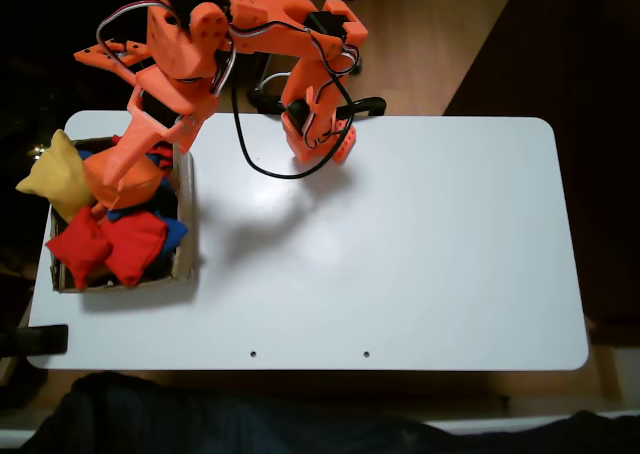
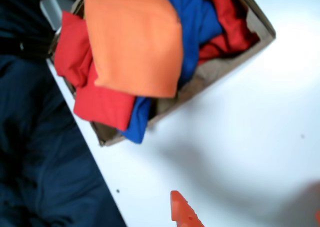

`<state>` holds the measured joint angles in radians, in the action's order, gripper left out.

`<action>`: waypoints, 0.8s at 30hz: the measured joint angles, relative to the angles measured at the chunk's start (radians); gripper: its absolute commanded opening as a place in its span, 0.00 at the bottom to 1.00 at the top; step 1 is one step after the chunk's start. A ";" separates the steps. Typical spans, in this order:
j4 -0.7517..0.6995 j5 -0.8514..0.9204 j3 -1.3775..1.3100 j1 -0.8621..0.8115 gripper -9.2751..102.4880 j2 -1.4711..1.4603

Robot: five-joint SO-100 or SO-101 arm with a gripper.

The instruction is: Grasp a bag and put it in the box.

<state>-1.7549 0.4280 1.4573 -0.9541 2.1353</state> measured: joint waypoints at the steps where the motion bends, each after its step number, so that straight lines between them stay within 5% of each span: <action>1: -0.008 -0.014 0.000 0.017 0.90 0.012; 17: -0.066 -0.176 0.072 0.319 0.90 0.287; 24: 0.017 -0.324 0.215 0.466 0.90 0.431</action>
<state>-1.7380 0.1043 1.6720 -0.4878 2.5663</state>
